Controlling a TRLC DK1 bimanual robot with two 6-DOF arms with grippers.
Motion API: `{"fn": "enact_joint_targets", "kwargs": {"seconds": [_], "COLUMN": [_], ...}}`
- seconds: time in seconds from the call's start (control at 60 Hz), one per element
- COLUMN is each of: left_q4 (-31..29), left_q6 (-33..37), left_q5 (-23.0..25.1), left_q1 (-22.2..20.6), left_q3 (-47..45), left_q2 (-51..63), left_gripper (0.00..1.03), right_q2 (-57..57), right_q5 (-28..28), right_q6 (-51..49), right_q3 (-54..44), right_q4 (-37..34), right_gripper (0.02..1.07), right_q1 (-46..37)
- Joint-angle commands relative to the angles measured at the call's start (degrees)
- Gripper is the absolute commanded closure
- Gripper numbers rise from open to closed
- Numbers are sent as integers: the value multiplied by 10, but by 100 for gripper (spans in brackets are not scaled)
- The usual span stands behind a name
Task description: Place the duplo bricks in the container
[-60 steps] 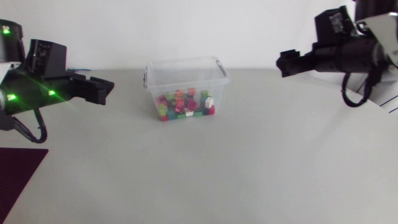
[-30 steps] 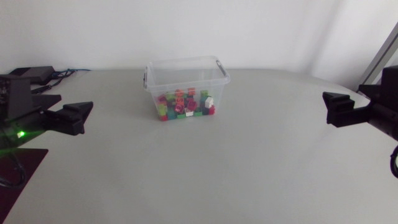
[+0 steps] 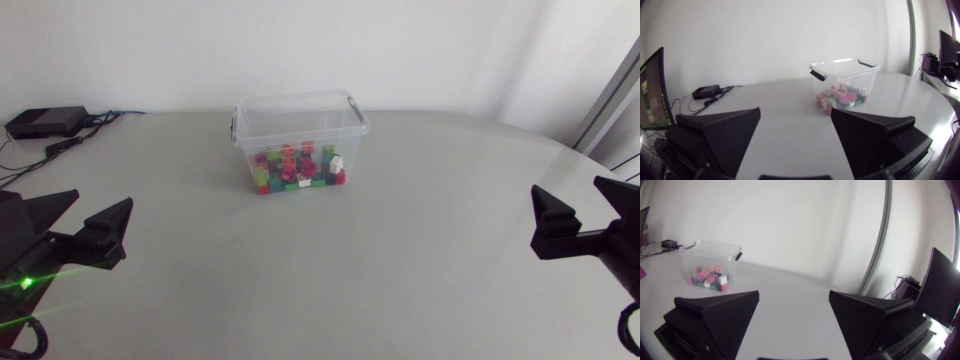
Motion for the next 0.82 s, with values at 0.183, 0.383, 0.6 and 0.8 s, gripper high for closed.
{"fn": "enact_joint_targets", "kwargs": {"seconds": [0.183, 0.383, 0.6, 0.8], "left_q4": [35, 56, 78, 78], "left_q6": [-37, -54, -70, -70], "left_q5": [-11, -18, -25, -25], "left_q1": [4, 4, 4, 4], "left_q3": [-78, -129, -180, -180], "left_q2": [-82, -143, -203, -203], "left_gripper": [6, 6, 6, 6], "right_q2": [-73, -127, -180, -180], "right_q5": [-6, -11, -15, -15], "right_q6": [55, 86, 117, 117], "right_q3": [-81, -135, -188, -188], "right_q4": [28, 45, 61, 61], "right_gripper": [6, 6, 6, 6], "right_q1": [9, 13, 18, 18]}}
